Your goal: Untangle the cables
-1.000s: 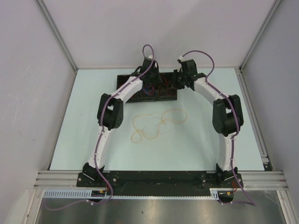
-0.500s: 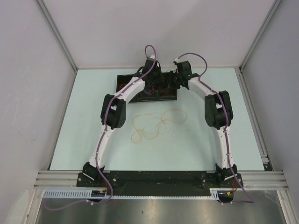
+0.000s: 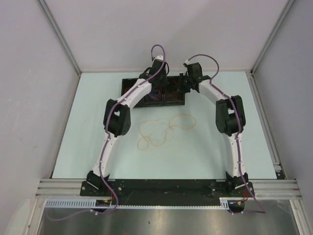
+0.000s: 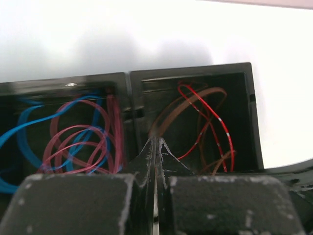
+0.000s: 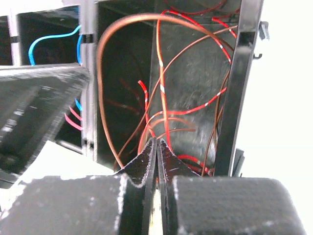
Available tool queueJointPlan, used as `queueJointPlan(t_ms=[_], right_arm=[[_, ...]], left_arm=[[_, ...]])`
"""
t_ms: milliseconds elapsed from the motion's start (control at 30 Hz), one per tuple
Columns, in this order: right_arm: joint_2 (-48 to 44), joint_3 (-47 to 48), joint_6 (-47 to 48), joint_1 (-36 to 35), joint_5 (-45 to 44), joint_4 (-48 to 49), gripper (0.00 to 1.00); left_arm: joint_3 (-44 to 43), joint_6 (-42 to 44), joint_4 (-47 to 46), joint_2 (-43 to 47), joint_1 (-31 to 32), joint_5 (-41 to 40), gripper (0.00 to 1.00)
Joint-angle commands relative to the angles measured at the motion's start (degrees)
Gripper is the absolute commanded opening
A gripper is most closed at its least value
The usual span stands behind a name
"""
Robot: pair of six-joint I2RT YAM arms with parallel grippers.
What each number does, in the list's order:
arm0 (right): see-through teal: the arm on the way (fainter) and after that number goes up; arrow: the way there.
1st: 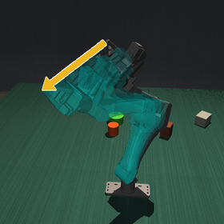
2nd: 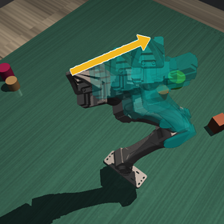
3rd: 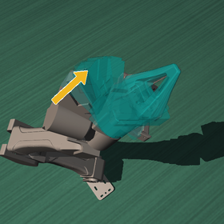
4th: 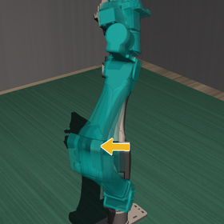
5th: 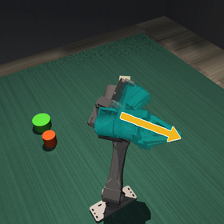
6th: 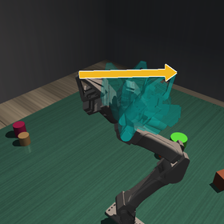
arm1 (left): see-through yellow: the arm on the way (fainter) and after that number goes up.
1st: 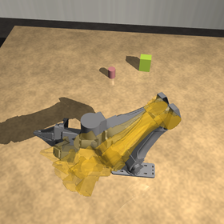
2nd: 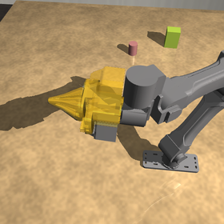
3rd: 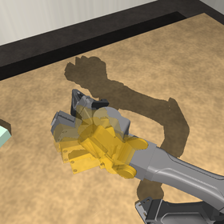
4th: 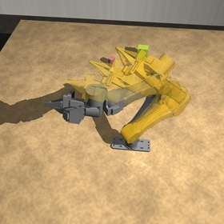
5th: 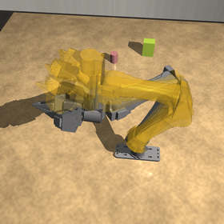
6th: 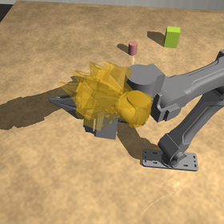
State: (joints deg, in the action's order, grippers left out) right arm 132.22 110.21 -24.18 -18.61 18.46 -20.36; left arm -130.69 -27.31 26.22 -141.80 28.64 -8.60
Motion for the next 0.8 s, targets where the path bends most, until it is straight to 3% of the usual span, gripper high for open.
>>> queueJointPlan(t_ms=[0,233,333,367,433,467,500,600,767], right_arm=[[-6.97,-1.05,-0.16,-0.11,-0.70,-1.17,0.03],[-10.93,0.00,0.54,-0.90,-1.93,-4.24,0.07],[-13.12,0.36,0.98,-1.16,-3.43,-7.23,0.17],[-14.00,-0.17,1.50,-1.25,-4.39,-7.93,0.24],[-17.34,-3.58,1.60,-1.34,-5.45,-7.94,0.29],[-18.83,-5.43,1.51,-1.34,-6.49,-7.51,0.31],[-20.24,-7.19,1.51,-1.25,-7.03,-7.07,0.33],[-25.86,-15.27,0.72,-0.82,-8.70,-4.52,0.40],[-34.29,-28.53,-0.78,-1.16,-10.45,-1.53,0.45]], left_arm=[[-0.26,4.02,4.28,7.67,0.62,-7.22,0.00],[-0.26,5.07,6.82,13.03,1.15,-7.04,0.08],[1.22,5.34,10.60,16.72,1.33,-6.78,0.17],[6.02,5.25,10.52,18.29,1.50,-6.52,0.22],[13.84,4.90,7.64,25.49,2.03,-6.25,0.45],[22.94,4.81,5.71,28.21,2.38,-5.64,0.53],[27.38,4.90,2.12,34.33,2.73,-5.72,0.68],[41.28,4.29,-1.16,43.15,4.31,-6.16,0.78],[56.83,3.23,-2.93,51.17,7.21,-6.95,0.80]])
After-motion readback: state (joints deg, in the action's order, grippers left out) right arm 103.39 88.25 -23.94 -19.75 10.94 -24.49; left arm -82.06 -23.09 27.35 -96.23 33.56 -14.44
